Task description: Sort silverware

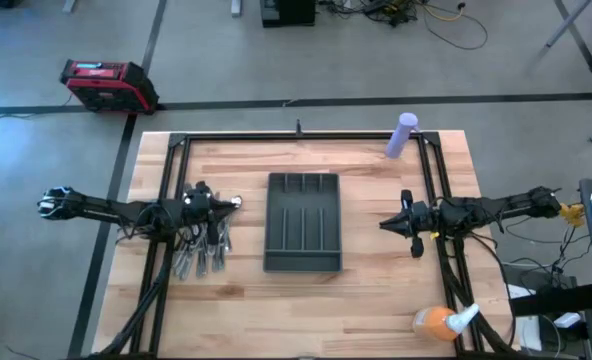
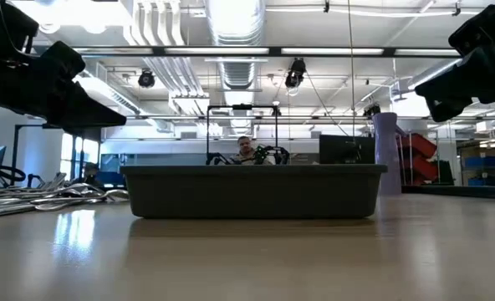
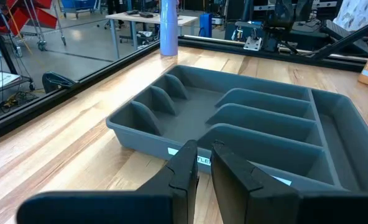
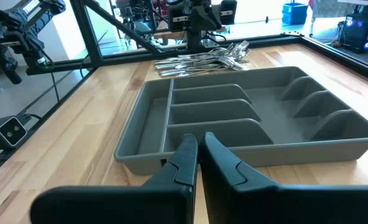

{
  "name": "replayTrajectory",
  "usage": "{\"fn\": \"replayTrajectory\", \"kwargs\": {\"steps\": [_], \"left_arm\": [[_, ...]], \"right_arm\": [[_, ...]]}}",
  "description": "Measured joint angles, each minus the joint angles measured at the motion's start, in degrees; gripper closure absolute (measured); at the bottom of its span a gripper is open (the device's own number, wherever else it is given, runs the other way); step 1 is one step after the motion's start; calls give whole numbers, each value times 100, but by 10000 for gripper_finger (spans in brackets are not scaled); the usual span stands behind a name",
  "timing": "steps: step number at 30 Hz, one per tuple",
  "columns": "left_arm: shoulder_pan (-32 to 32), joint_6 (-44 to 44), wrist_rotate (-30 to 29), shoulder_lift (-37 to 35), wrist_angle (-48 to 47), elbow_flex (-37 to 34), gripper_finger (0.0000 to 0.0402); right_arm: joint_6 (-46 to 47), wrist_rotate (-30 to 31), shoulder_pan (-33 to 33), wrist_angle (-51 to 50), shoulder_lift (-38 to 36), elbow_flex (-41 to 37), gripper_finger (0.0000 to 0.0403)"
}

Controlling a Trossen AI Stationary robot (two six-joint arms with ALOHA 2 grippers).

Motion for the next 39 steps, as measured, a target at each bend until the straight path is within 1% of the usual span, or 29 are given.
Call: {"fn": "replayTrajectory", "kwargs": {"steps": [10, 14, 17, 18, 20, 22, 26, 28, 30, 33, 35, 37, 39], "left_arm": [[0, -4, -2, 0, 55, 0, 368], [0, -299, -62, 0, 805, -2, 368], [3, -238, -426, 56, 1354, 0, 368], [13, -86, -428, 101, 1503, 0, 368], [11, 111, -234, 206, 1663, 14, 368], [4, 119, -151, 370, 1443, 196, 368], [7, 21, -191, 712, 476, 820, 368], [4, -38, -396, 885, -129, 1258, 368], [4, -317, -698, 1049, -882, 1775, 368], [7, -1146, -960, 1362, -2504, 2602, 369], [7, -2049, -1080, 1617, -3713, 3111, 369], [4, -3049, -1143, 1871, -4729, 3475, 369], [7, -3772, -1080, 2135, -5426, 3711, 364]], "right_arm": [[0, 2, 0, 0, 2, -2, 401], [0, 2, -1, -2, 2, 0, 401], [0, 2, -2, 0, 2, 0, 401], [0, -1, 0, -2, 2, 1, 401], [0, 0, -1, -1, 2, 0, 401], [0, 1, 0, -1, 1, 0, 401], [0, 1, -2, 0, 2, 0, 401], [0, -1, 0, 0, 2, 0, 401], [0, 1, -2, -1, 0, -1, 401], [0, 1, 0, 0, 2, 0, 401], [0, -1, 0, 0, 2, -1, 401], [0, -1, 0, 0, 2, 1, 401], [0, -1, 0, 0, 2, 0, 401]]}}
